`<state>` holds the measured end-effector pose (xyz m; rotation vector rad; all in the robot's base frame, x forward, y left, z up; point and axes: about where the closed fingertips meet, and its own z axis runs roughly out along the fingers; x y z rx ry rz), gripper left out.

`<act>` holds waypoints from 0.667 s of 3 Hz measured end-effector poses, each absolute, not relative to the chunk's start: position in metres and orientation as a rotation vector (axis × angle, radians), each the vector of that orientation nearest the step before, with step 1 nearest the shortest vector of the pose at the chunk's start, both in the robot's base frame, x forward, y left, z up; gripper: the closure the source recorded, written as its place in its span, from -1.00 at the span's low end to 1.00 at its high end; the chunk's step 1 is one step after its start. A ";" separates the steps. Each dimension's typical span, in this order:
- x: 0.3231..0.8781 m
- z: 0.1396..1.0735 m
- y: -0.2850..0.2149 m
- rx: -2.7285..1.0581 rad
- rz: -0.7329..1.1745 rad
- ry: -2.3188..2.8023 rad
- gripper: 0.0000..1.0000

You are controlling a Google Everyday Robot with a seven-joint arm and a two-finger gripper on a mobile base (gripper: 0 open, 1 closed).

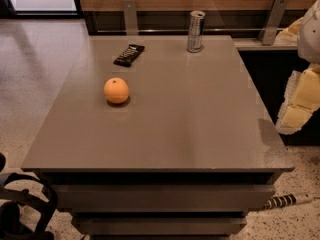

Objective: Move redbull can near orange

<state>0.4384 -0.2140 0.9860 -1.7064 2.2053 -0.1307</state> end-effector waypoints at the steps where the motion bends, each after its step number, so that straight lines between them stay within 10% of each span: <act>1: 0.451 0.990 -0.217 -1.686 -0.134 2.181 -1.00; 2: 0.492 0.994 -0.233 -1.585 -0.107 2.129 -1.00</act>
Offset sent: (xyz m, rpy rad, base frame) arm 0.1058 -0.0416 0.0135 0.2050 -0.1765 -0.0646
